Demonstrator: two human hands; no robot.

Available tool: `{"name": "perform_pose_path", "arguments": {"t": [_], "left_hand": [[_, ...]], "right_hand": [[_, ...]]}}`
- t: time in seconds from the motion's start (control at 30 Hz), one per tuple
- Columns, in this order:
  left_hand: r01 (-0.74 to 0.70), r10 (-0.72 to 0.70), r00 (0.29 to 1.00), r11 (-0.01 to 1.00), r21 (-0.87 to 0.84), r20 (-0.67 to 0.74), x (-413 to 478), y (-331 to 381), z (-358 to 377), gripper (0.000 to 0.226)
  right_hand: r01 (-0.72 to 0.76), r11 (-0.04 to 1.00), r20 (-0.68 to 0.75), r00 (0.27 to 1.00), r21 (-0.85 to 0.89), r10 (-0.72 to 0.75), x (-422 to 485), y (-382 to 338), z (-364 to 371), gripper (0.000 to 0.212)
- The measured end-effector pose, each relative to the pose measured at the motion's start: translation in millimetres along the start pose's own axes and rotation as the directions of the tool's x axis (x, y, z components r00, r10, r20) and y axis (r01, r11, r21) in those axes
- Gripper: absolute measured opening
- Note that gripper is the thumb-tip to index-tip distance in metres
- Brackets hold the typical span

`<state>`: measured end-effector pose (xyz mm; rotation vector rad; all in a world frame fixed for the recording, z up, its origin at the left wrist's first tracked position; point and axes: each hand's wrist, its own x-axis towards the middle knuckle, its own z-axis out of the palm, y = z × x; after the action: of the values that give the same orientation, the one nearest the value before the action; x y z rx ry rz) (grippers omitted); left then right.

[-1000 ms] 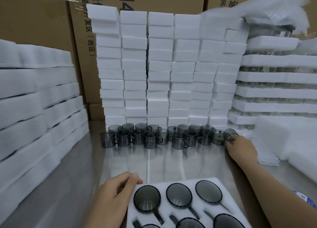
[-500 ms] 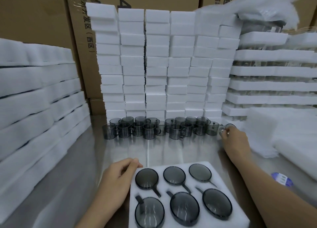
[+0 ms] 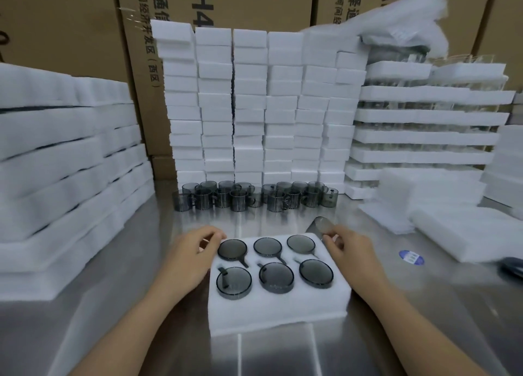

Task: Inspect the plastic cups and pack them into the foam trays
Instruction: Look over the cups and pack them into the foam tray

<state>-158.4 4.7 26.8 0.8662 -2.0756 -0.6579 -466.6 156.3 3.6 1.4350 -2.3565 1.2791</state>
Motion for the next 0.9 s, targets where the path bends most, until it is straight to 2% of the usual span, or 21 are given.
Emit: {"name": "perform_pose_path", "arguments": {"t": [0.1, 0.23, 0.4, 0.5, 0.6, 0.67, 0.73, 0.9], "left_hand": [[-0.086, 0.089, 0.996, 0.978, 0.189, -0.008, -5, 7, -9, 0.016], [-0.113, 0.122, 0.992, 0.954, 0.278, -0.014, -7, 14, -13, 0.015], [-0.232, 0.256, 0.96, 0.954, 0.189, -0.113, -10, 33, -13, 0.018], [-0.322, 0.349, 0.915, 0.934, 0.156, -0.201, -14, 52, -8, 0.037], [-0.397, 0.415, 0.874, 0.91, 0.123, -0.254, -20, 68, -2, 0.064], [-0.437, 0.445, 0.843, 0.894, 0.096, -0.303, -23, 77, 1, 0.069], [-0.47, 0.456, 0.807, 0.88, 0.059, -0.375, -26, 83, 2, 0.065], [-0.505, 0.452, 0.751, 0.863, 0.022, -0.482, -29, 92, -6, 0.059]], "right_hand": [[-0.008, 0.998, 0.016, 1.0, 0.064, 0.007, -2, -4, 1, 0.011], [0.007, 0.979, -0.02, 1.0, 0.204, -0.003, 0, -17, -7, 0.009], [0.246, 0.91, -0.225, 0.958, 0.332, -0.177, -4, -64, -28, 0.018], [0.462, 0.872, -0.335, 0.857, 0.161, -0.392, -15, -99, -36, 0.008], [0.697, 0.713, -0.424, 0.626, -0.071, -0.654, -30, -128, -34, 0.014], [0.785, 0.598, -0.432, 0.488, -0.162, -0.758, -38, -140, -29, 0.011], [0.815, 0.55, -0.408, 0.446, -0.181, -0.796, -43, -145, -25, 0.012], [0.842, 0.512, -0.424, 0.407, -0.17, -0.809, -48, -152, -28, 0.013]]}}
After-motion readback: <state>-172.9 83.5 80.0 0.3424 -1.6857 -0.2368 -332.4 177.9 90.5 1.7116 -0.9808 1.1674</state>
